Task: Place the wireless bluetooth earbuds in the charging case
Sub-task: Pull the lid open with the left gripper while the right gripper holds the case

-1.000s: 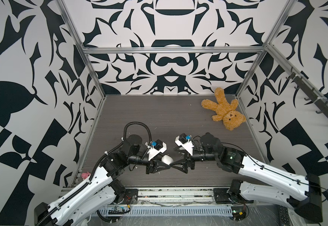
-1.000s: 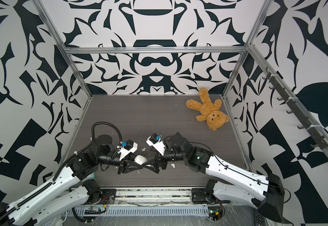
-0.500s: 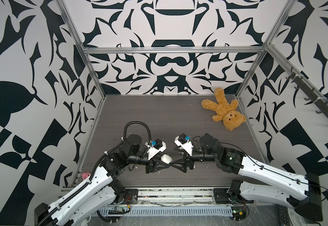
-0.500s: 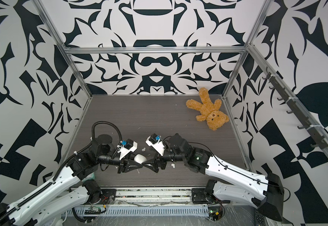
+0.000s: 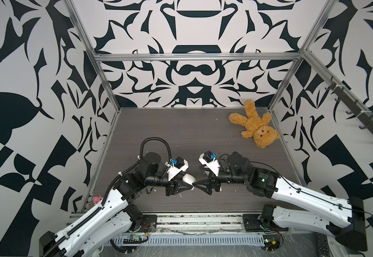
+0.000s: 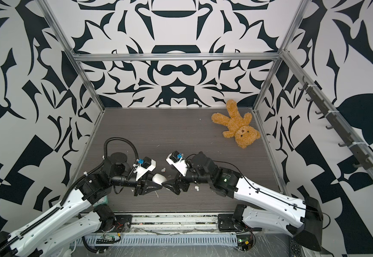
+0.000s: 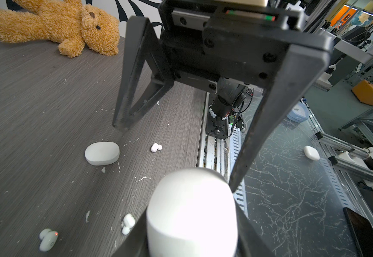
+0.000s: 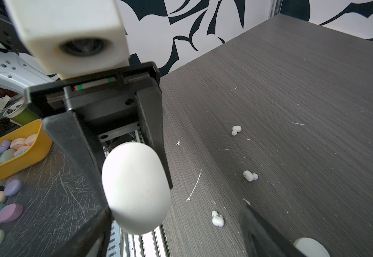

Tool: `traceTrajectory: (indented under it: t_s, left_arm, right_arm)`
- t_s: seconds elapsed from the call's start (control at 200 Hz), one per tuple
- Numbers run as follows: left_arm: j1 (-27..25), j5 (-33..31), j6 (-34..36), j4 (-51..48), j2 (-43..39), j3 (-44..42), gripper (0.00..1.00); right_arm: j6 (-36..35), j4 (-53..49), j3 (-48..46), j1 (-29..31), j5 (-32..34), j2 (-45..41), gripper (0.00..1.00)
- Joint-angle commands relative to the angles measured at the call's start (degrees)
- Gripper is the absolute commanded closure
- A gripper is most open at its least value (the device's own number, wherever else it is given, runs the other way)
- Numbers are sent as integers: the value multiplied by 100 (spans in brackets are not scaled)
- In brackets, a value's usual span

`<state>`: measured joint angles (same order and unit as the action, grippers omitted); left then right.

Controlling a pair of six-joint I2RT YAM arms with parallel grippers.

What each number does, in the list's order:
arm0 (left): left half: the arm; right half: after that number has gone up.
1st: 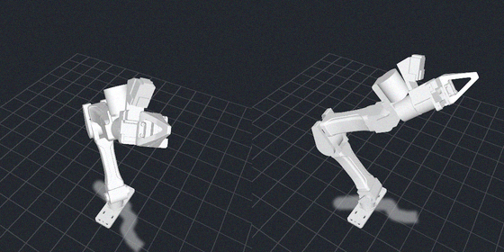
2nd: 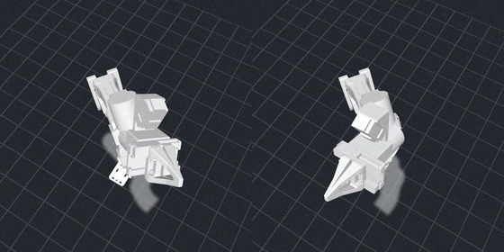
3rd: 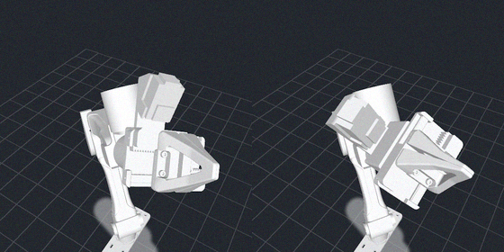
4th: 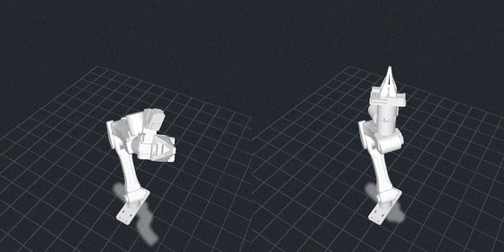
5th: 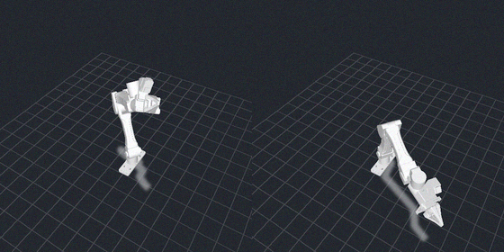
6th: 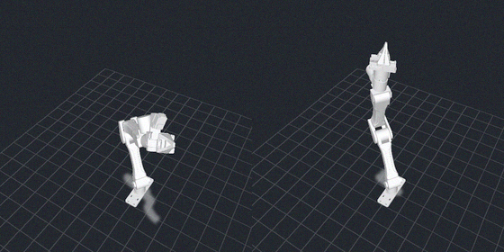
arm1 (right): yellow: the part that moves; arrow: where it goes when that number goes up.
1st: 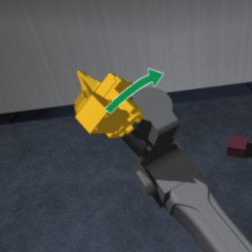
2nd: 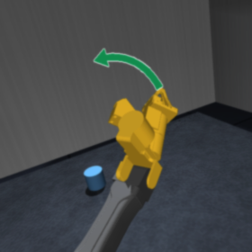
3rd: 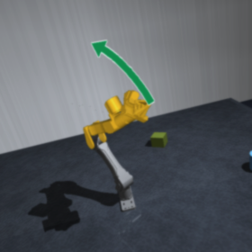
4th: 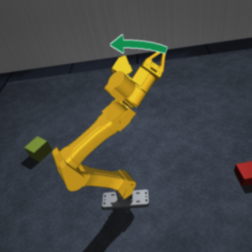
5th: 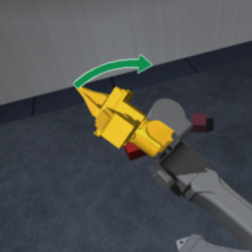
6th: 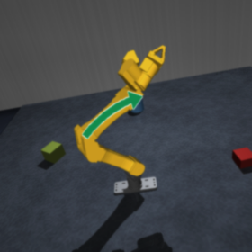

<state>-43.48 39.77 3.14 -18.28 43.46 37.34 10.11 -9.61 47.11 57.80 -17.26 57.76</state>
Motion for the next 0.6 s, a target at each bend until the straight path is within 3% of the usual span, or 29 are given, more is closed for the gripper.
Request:
traceTrajectory:
  t_s: [0.0, 0.395, 0.595]
  left_arm:
    - [-116, 839, 55, 142, -124, 91, 100]
    - [-115, 866, 55, 141, -110, 92, 100]
    - [-116, 835, 65, 141, -100, 86, 100]
  right_arm:
    - [0, -68, 155, -140, 1134, 47, 9]
    - [9, -156, 246, -131, 1357, 84, 10]
    - [8, -93, 268, -137, 889, 78, 16]
